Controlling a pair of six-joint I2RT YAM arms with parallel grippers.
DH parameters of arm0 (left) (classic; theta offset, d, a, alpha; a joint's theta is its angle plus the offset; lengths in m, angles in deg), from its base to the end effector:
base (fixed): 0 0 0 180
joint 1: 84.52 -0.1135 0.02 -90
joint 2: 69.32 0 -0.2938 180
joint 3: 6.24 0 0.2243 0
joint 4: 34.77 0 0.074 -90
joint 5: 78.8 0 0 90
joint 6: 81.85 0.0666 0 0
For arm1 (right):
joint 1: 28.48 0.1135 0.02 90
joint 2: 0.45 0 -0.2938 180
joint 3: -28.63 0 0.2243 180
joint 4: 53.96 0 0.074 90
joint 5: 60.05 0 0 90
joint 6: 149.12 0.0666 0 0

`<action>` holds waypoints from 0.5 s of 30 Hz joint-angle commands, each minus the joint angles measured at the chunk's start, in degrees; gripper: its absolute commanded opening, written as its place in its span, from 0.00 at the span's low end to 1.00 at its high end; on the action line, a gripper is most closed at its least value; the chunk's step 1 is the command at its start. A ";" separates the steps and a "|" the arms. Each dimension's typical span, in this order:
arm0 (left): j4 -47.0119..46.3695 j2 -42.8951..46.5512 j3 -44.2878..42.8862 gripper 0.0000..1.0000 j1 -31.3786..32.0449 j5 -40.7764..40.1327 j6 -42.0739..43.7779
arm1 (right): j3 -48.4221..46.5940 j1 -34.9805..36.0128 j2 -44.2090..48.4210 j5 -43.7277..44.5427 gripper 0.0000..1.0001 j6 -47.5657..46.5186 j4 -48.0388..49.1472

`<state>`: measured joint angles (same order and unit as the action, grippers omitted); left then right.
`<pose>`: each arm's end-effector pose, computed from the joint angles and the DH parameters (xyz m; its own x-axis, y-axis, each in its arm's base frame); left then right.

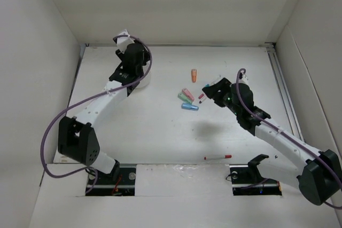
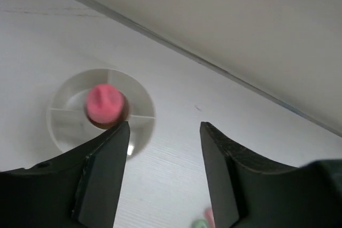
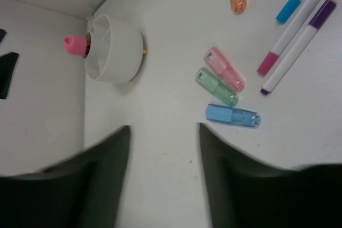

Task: Sort the stationery into containers
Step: Place the stationery in the storage box, then pick up the stationery from the center of the board.

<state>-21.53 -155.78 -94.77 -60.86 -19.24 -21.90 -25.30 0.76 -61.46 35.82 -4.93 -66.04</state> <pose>0.3386 -0.1115 0.3894 -0.0989 -0.4280 -0.8983 -0.1834 0.8951 -0.4063 0.2064 0.1077 0.2968 -0.4933 0.6484 -0.5799 -0.0027 0.6655 0.7464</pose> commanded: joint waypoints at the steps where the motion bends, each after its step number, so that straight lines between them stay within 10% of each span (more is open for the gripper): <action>1: -7.02 4.63 4.62 0.50 5.42 4.23 0.95 | 0.17 -0.41 2.30 4.84 0.43 0.03 2.97; 2: -7.64 4.11 5.42 0.49 6.65 5.20 0.95 | 0.18 -0.41 2.30 5.64 0.20 0.64 2.97; 4: -8.26 2.09 6.66 0.45 9.82 8.45 0.07 | 0.18 -1.02 2.82 6.69 0.08 0.65 1.57; 15: 1.05 -28.13 -19.25 0.38 14.04 13.47 2.88 | 0.18 -2.60 2.04 9.86 0.17 1.70 0.25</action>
<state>-22.54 -182.88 -105.97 -47.22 -6.73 -21.28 -25.28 -0.95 -59.54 43.62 -3.79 -66.54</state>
